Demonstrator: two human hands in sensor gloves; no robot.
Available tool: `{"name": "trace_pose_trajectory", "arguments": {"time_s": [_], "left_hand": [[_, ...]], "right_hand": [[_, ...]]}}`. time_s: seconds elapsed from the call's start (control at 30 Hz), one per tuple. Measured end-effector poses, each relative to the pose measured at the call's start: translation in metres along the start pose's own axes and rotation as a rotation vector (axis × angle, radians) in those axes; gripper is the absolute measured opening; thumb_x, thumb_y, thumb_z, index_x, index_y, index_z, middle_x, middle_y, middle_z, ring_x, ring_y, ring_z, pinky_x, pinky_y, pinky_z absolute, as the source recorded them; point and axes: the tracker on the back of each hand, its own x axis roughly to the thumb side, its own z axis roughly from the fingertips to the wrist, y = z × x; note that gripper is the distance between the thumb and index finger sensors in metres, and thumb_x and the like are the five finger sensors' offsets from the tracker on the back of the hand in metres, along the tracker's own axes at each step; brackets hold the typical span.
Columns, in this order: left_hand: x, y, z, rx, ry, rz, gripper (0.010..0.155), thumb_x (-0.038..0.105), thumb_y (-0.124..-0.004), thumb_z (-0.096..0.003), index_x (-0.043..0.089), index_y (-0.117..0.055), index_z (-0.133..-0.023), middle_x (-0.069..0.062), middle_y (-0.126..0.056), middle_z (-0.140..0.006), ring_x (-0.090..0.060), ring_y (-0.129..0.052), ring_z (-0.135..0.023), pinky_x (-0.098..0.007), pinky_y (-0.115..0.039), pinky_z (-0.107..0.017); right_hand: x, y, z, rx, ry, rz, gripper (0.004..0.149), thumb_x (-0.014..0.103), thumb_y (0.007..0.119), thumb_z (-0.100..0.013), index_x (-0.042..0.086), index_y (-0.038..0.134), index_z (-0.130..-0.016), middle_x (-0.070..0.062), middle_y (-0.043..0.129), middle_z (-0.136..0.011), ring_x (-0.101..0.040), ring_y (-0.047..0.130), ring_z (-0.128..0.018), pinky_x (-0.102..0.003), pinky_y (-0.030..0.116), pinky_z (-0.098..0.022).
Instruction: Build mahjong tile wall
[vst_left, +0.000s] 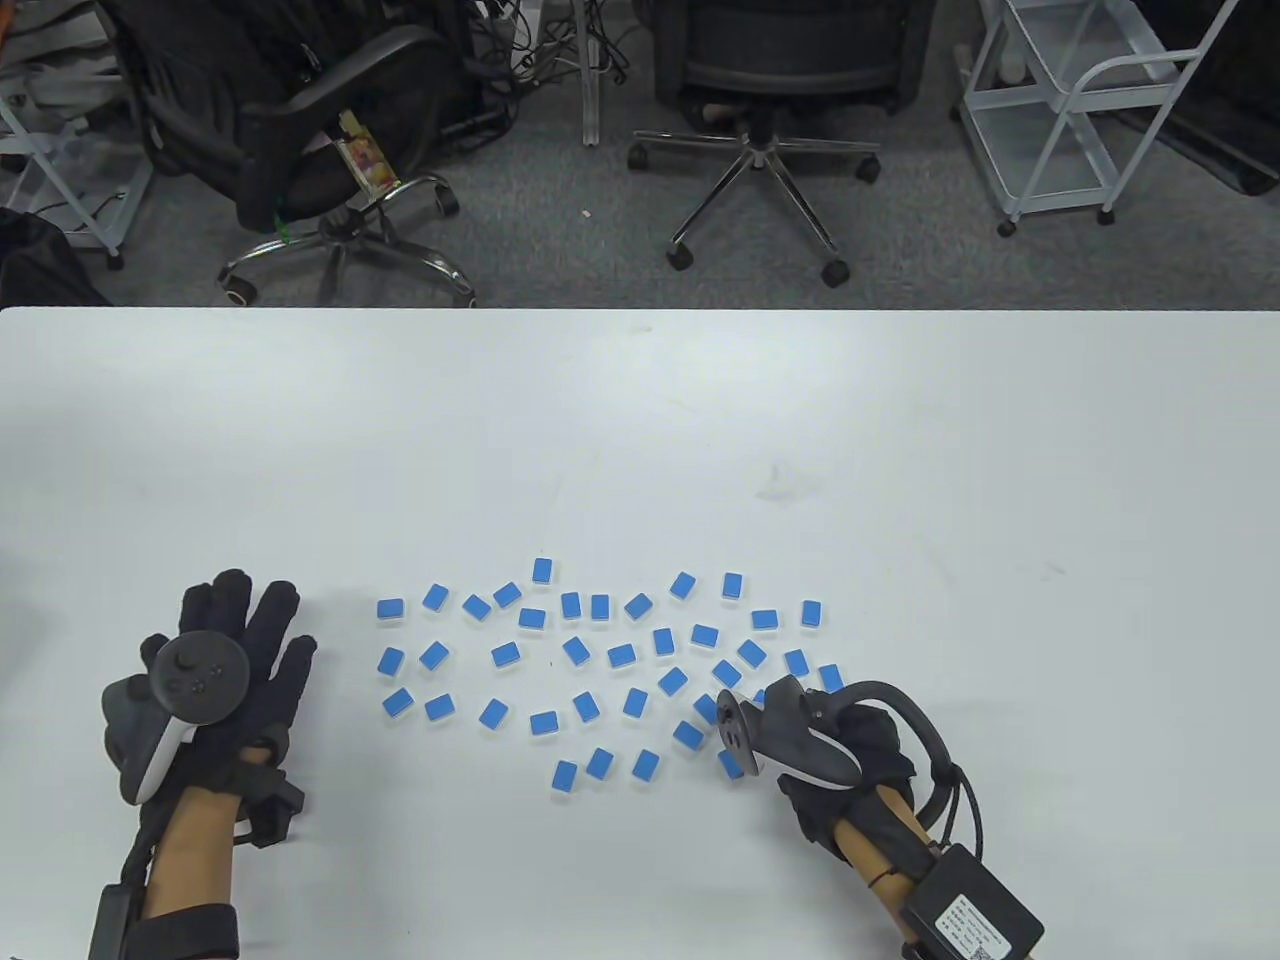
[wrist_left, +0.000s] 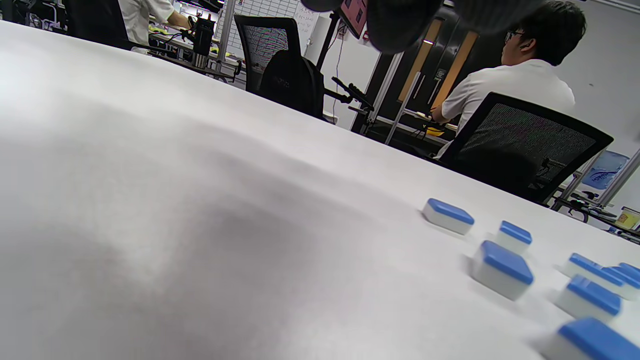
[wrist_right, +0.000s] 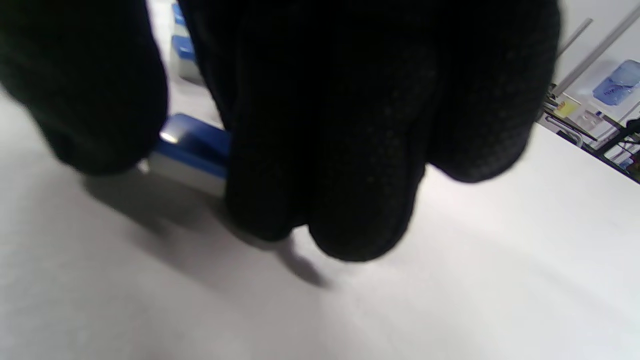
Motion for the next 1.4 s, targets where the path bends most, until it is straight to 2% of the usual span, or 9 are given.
{"name": "trace_pose_trajectory", "arguments": {"time_s": [0.17,0.27,0.47,0.53,0.57,0.63,0.77,1.13,1.4], "left_hand": [[0.000,0.001,0.001,0.002,-0.002,0.006,0.065,0.066,-0.053,-0.0489,0.054,-0.041,-0.112,0.019,-0.016,-0.126,-0.015,-0.010,-0.121,-0.058,-0.009,-0.085],[-0.001,0.001,0.000,0.002,0.000,0.010,0.065,0.066,-0.053,-0.0490,0.054,-0.042,-0.111,0.019,-0.016,-0.126,-0.015,-0.010,-0.121,-0.058,-0.009,-0.085],[0.000,0.001,0.000,0.000,0.000,0.006,0.065,0.065,-0.053,-0.0490,0.054,-0.042,-0.111,0.018,-0.016,-0.126,-0.015,-0.010,-0.121,-0.058,-0.009,-0.085],[0.000,0.001,0.000,-0.001,0.000,0.005,0.065,0.065,-0.053,-0.0490,0.054,-0.042,-0.111,0.018,-0.016,-0.126,-0.015,-0.010,-0.121,-0.058,-0.009,-0.085],[0.000,0.000,0.000,-0.002,0.000,0.004,0.065,0.065,-0.053,-0.0490,0.054,-0.042,-0.111,0.018,-0.016,-0.126,-0.015,-0.010,-0.121,-0.058,-0.009,-0.085],[0.001,0.000,0.000,-0.004,-0.002,0.003,0.064,0.065,-0.053,-0.0490,0.054,-0.042,-0.111,0.018,-0.016,-0.126,-0.015,-0.011,-0.121,-0.058,-0.009,-0.085],[0.000,0.000,-0.001,-0.010,0.001,0.002,0.064,0.065,-0.053,-0.0490,0.053,-0.042,-0.111,0.018,-0.017,-0.126,-0.015,-0.010,-0.121,-0.058,-0.009,-0.085],[0.000,0.000,0.000,-0.015,0.006,0.004,0.064,0.065,-0.054,-0.0491,0.053,-0.043,-0.112,0.017,-0.017,-0.126,-0.016,-0.010,-0.120,-0.058,-0.010,-0.085],[0.001,-0.001,-0.001,-0.024,0.006,0.004,0.064,0.065,-0.054,-0.0492,0.052,-0.044,-0.112,0.017,-0.018,-0.126,-0.016,-0.010,-0.120,-0.058,-0.010,-0.085]], "right_hand": [[-0.003,0.001,0.000,0.024,0.004,0.029,0.061,0.047,0.098,-0.025,0.010,0.091,-0.073,-0.005,0.110,-0.056,-0.028,0.111,-0.046,-0.052,0.088,-0.043],[-0.019,-0.002,-0.001,0.053,0.047,0.002,0.060,0.045,0.099,-0.025,0.015,0.088,-0.076,-0.004,0.107,-0.063,-0.028,0.108,-0.054,-0.053,0.085,-0.049],[-0.084,0.008,-0.013,-0.003,0.233,-0.148,0.060,0.038,0.100,-0.026,0.020,0.082,-0.080,-0.004,0.100,-0.074,-0.031,0.101,-0.065,-0.057,0.077,-0.058],[-0.097,0.017,-0.019,-0.044,0.209,-0.231,0.060,0.038,0.100,-0.026,0.021,0.082,-0.080,-0.003,0.098,-0.075,-0.030,0.099,-0.067,-0.057,0.075,-0.061],[-0.101,0.022,-0.022,-0.121,0.175,-0.290,0.060,0.036,0.101,-0.024,0.021,0.083,-0.079,-0.003,0.099,-0.075,-0.030,0.099,-0.068,-0.057,0.074,-0.062],[-0.107,0.027,-0.029,-0.126,0.163,-0.327,0.060,0.036,0.102,-0.024,0.022,0.083,-0.079,-0.002,0.098,-0.076,-0.029,0.099,-0.068,-0.057,0.074,-0.064],[-0.113,0.030,-0.031,-0.138,0.179,-0.394,0.059,0.035,0.102,-0.023,0.025,0.084,-0.078,-0.001,0.097,-0.076,-0.028,0.097,-0.070,-0.058,0.071,-0.066],[-0.115,0.030,-0.029,-0.136,0.183,-0.386,0.057,0.034,0.101,-0.024,0.034,0.084,-0.078,0.005,0.093,-0.080,-0.024,0.094,-0.075,-0.059,0.068,-0.069],[-0.116,0.030,-0.029,-0.121,0.199,-0.400,0.058,0.035,0.099,-0.025,0.030,0.082,-0.081,0.003,0.092,-0.081,-0.025,0.093,-0.075,-0.060,0.067,-0.069]]}}
